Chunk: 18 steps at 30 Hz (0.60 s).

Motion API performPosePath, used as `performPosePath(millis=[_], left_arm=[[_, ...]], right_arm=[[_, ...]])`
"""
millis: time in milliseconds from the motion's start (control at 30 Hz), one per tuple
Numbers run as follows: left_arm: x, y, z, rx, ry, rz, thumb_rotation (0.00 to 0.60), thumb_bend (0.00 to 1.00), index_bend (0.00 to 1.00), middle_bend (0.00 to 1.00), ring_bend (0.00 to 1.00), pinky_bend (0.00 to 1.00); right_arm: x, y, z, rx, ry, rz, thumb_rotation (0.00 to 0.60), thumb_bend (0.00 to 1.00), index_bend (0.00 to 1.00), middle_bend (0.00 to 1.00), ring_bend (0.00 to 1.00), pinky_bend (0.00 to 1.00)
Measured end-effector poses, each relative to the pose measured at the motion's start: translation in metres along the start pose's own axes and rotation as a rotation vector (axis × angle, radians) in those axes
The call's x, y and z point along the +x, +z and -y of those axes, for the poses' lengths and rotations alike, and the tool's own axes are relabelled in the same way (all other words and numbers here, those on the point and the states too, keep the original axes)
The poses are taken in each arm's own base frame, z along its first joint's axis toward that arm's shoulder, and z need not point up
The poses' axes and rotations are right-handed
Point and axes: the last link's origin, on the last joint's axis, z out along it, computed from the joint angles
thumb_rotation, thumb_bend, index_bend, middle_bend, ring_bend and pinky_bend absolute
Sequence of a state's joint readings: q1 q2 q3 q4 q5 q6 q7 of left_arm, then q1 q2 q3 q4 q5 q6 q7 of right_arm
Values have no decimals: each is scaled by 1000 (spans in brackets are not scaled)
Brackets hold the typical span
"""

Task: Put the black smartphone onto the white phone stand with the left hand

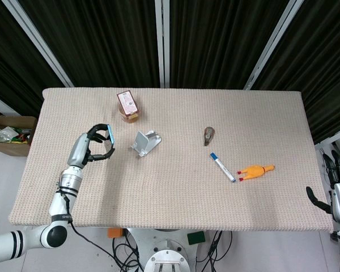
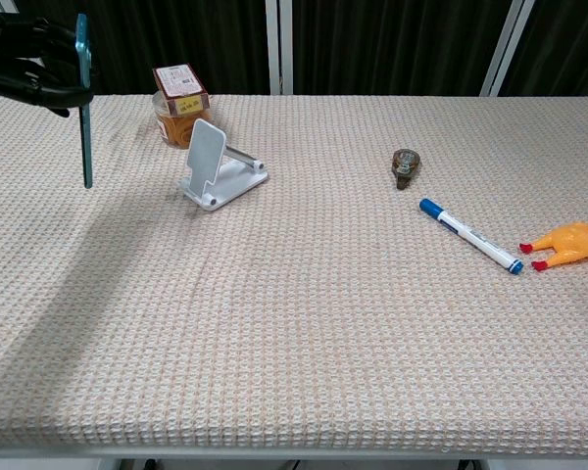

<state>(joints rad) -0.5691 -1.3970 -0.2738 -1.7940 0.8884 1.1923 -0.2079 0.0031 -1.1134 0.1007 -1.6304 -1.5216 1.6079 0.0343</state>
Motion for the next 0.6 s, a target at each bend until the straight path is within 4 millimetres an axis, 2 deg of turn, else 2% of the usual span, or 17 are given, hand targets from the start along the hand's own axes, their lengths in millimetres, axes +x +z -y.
performPosePath(millis=[133, 600], left_arm=[[-8, -1, -11, 69, -89, -36, 600, 489, 720, 708, 380, 354], [-80, 12, -51, 37, -194, -50, 600, 425, 725, 723, 387, 322]], right_arm=[[1, -1, 0, 0, 5, -3, 600, 301, 0, 0, 0, 0], [3, -4, -2, 5, 13, 3, 600, 303, 0, 0, 0, 0]])
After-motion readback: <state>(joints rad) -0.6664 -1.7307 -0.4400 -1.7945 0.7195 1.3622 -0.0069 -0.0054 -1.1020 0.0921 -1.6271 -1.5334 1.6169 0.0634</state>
